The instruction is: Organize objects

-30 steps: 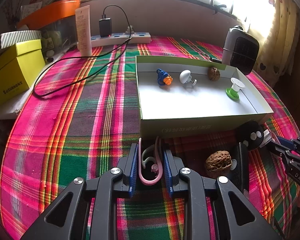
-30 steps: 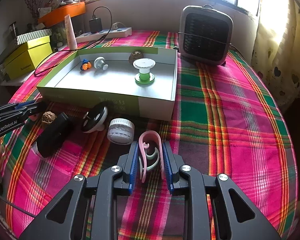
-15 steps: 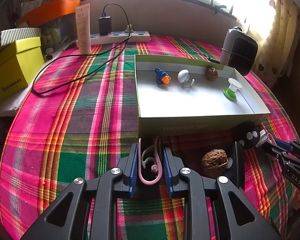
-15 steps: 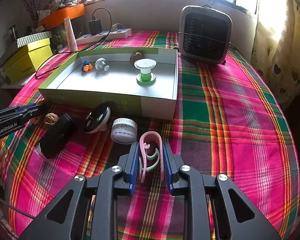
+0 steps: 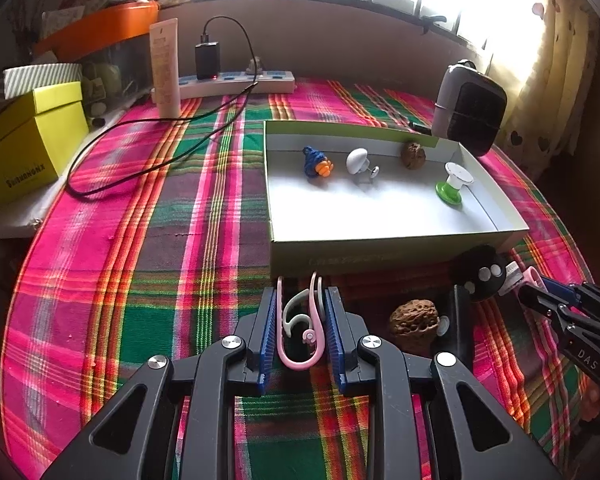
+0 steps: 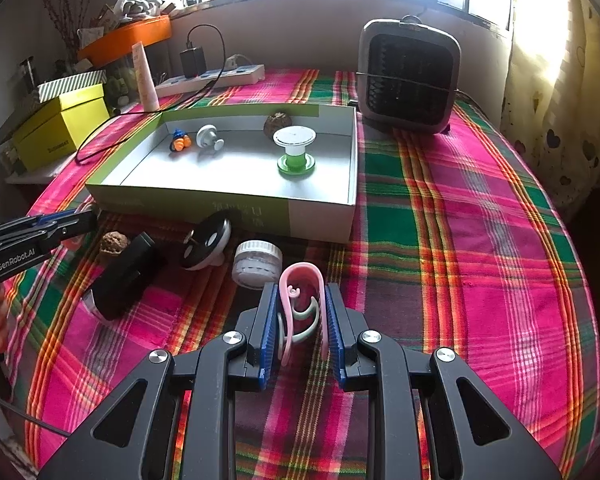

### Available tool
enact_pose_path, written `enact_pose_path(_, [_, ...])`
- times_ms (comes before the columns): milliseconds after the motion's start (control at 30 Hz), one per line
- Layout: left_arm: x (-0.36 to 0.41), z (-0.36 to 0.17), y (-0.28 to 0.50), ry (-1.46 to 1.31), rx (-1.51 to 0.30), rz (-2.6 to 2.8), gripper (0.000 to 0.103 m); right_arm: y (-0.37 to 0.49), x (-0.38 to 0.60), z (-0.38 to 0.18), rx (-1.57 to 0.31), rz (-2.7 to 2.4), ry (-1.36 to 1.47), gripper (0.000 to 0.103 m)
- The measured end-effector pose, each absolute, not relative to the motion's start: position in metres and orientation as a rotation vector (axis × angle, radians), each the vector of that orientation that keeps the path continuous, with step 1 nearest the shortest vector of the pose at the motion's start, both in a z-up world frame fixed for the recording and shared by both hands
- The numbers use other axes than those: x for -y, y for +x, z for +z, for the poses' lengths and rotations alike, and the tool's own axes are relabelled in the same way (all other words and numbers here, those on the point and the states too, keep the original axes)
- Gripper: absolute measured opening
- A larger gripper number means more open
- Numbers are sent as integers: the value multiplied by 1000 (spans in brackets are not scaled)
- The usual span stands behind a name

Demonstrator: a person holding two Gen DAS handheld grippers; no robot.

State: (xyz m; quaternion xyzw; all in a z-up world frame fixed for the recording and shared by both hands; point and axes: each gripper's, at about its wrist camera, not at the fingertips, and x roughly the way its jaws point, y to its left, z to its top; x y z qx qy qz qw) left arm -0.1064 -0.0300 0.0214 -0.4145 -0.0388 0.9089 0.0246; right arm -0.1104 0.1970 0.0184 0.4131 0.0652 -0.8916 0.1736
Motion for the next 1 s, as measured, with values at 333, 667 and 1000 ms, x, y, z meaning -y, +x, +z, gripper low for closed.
enact_pose_path(333, [23,41,-108,-1223,115,2791,21,-110,-186,43,-180,-2521,1080,24])
enact_pose_path(667, [22,54,-136,-1198,87,2792,21,-132,-150,55,-208,-2450,1028,24])
enact_pose_path(1000, [26,51,-175,-1227,82,2777,22,-167,-116,49,-218,-2378,1060,24])
